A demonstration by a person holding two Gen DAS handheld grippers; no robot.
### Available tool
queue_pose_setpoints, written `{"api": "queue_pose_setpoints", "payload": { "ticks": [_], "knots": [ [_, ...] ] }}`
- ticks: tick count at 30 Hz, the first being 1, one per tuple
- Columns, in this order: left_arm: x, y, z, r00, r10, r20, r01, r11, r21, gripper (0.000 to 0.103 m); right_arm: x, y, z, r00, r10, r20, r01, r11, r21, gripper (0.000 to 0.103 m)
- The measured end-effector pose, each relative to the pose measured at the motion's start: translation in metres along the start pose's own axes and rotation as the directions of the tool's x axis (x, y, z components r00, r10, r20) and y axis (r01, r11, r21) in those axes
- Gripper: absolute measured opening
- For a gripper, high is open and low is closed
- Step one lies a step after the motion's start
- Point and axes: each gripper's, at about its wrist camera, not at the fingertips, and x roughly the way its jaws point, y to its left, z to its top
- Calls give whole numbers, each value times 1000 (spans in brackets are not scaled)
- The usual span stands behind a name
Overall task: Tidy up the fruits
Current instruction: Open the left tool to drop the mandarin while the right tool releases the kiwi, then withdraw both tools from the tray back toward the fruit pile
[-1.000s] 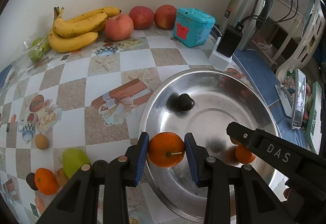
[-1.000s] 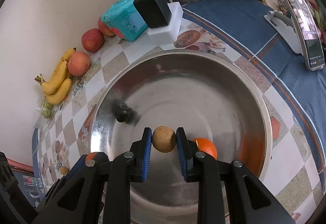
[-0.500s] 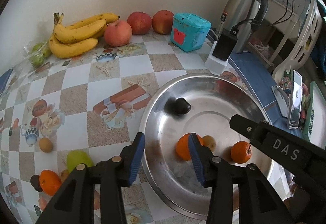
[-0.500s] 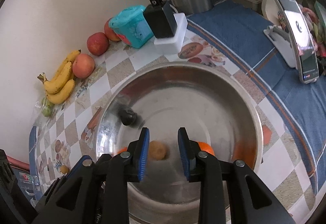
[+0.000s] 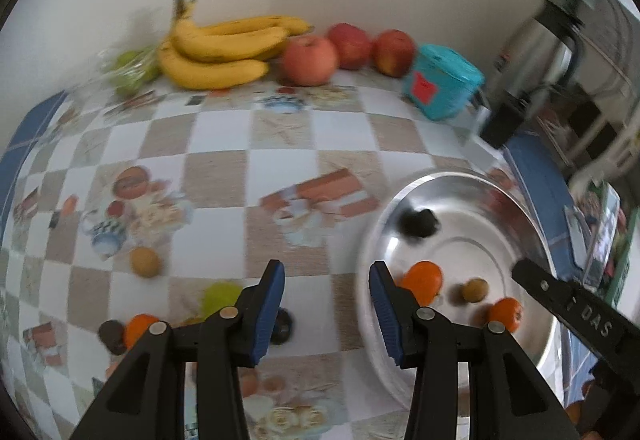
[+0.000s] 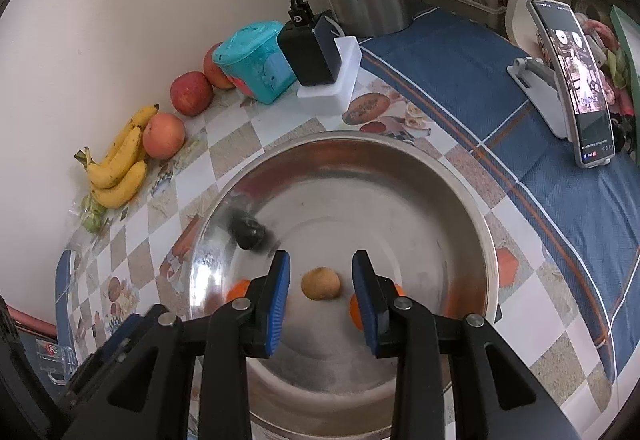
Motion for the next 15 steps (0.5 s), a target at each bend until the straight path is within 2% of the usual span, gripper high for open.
{"api": "queue_pose_setpoints", "payload": {
  "ticks": [9,15],
  "knots": [
    [-9,46,2,993,117,-28,-120,985,-127,48,-1,13,-7,1000,-1,-13,0,998,-57,33],
    [-14,69,-1,988,142,-56,-150,969,-198,48,-3,33,-14,1000,16,-22,-18,992,-129,33]
  ]
}}
